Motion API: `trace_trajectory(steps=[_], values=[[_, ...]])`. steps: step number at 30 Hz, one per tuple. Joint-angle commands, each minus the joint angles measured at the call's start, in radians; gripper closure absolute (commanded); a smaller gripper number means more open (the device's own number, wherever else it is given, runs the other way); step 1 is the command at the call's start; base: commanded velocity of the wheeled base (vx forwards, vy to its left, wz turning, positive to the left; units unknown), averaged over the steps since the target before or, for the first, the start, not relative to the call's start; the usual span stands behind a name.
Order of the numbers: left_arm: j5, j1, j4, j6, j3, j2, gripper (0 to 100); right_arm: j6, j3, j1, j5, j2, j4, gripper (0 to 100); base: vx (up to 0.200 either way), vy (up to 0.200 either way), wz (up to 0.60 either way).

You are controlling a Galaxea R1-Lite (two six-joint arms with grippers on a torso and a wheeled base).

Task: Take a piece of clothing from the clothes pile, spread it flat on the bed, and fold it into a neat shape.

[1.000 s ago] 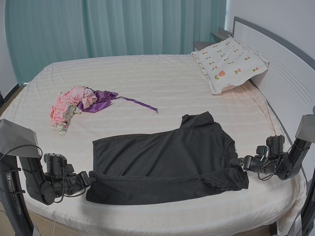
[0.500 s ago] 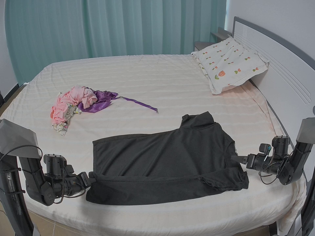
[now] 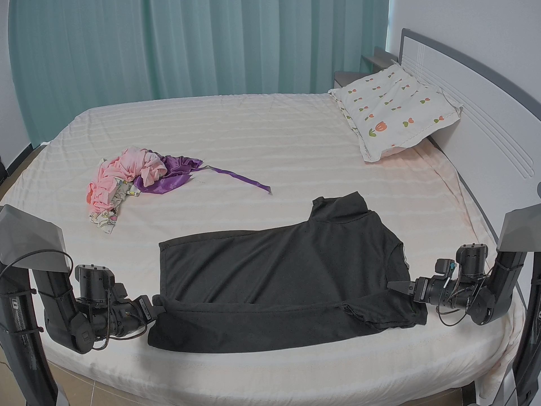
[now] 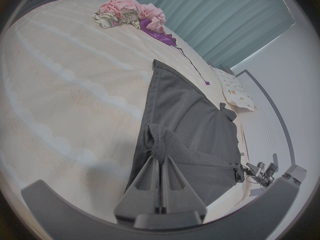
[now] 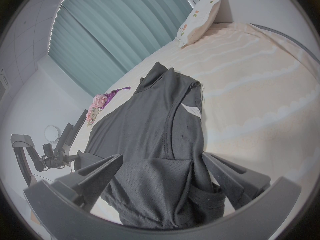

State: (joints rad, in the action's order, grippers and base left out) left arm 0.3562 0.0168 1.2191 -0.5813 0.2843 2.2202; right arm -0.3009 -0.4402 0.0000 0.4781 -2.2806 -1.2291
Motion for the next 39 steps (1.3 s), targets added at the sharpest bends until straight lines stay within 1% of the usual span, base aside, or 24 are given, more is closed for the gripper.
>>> trace_trajectory(steps=[1,3,4,16,22,29,35,39], values=[[0.0,0.0,0.0,0.0,0.001,0.001,100,0.002,-0.014,0.003,-0.003,-0.042,0.0,0,0.0,0.0,0.0],[0.0,0.0,0.0,-0.002,0.001,0.003,100,0.002,-0.011,0.003,-0.003,-0.043,0.0,0,0.0,0.0,0.0],[0.0,0.0,0.0,-0.002,0.003,0.003,100,0.002,-0.008,0.0,-0.003,-0.043,0.002,100,0.0,0.0,0.0],[0.0,0.0,0.0,-0.002,0.003,0.003,100,0.003,0.012,-0.017,0.004,-0.031,-0.004,100,0.0,0.0,0.0],[0.0,-0.001,0.0,-0.002,-0.007,-0.004,100,-0.007,0.038,-0.021,0.004,-0.013,-0.079,100,0.0,0.0,0.0],[0.0,-0.003,0.0,-0.002,-0.01,-0.004,100,-0.007,0.04,-0.029,-0.004,-0.017,-0.092,100,0.0,0.0,0.0],[0.0,-0.006,0.002,-0.02,-0.016,-0.004,100,-0.011,0.028,-0.046,-0.009,-0.053,-0.147,100,0.0,0.0,0.0],[0.0,-0.008,0.002,-0.02,-0.016,0.001,100,-0.009,0.023,-0.057,-0.012,-0.066,-0.153,100,0.0,0.0,0.0]])
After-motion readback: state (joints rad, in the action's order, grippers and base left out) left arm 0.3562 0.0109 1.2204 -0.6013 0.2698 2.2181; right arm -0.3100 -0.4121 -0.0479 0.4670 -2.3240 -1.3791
